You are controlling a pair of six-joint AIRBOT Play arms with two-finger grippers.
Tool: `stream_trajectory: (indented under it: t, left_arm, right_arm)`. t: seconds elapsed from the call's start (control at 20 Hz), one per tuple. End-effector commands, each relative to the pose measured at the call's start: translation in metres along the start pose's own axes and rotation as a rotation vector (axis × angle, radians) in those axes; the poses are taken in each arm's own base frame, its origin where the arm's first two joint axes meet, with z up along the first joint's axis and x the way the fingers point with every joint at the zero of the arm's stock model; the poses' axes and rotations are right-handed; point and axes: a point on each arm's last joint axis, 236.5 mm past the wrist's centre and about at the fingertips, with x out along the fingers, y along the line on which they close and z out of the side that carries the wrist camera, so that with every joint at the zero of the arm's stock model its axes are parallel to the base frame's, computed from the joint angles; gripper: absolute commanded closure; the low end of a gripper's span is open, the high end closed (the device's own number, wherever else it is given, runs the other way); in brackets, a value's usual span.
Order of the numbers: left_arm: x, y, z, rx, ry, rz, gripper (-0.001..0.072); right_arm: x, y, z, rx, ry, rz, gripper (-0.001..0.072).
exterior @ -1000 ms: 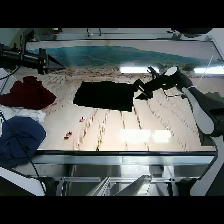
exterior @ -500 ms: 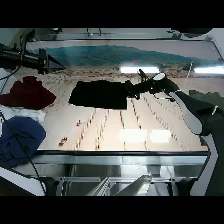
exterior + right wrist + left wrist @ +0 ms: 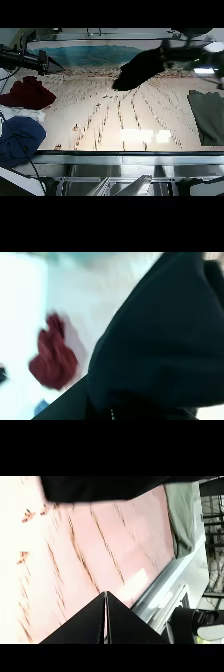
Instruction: Fold the shirts.
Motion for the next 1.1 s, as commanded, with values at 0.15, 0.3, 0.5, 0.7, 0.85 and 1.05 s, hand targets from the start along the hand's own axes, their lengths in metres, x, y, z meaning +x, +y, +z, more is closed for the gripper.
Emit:
stream_trajectory:
  t: [0.15,0.3,0.5,0.7,0.85,1.05]
  left_arm:
    - [0.005,-0.007,-0.011,-0.002,0.052,-0.019,0.0693]
    - [0.016,-0.015,-0.013,0.012,0.076,-0.028,0.0693]
    - [0.032,-0.028,-0.017,0.036,0.110,-0.041,0.0693]
    - [0.046,-0.035,-0.010,0.055,0.087,-0.035,0.0693]
    - [0.047,-0.031,0.004,0.054,0.031,-0.017,0.0693]
    - [0.048,-0.027,0.007,0.052,0.019,-0.008,0.0693]
  right_arm:
    - [-0.195,0.023,0.056,-0.095,-0.298,-0.209,0.0694]
    - [-0.254,0.001,0.073,-0.056,-0.414,-0.296,0.0694]
    - [-0.299,-0.059,0.094,0.032,-0.495,-0.367,0.0694]
    - [-0.309,-0.081,0.135,-0.038,-0.589,-0.266,0.0694]
    - [-0.319,-0.049,0.165,-0.115,-0.650,-0.128,0.0694]
    - [-0.342,-0.105,0.153,0.159,-0.648,-0.276,0.0694]
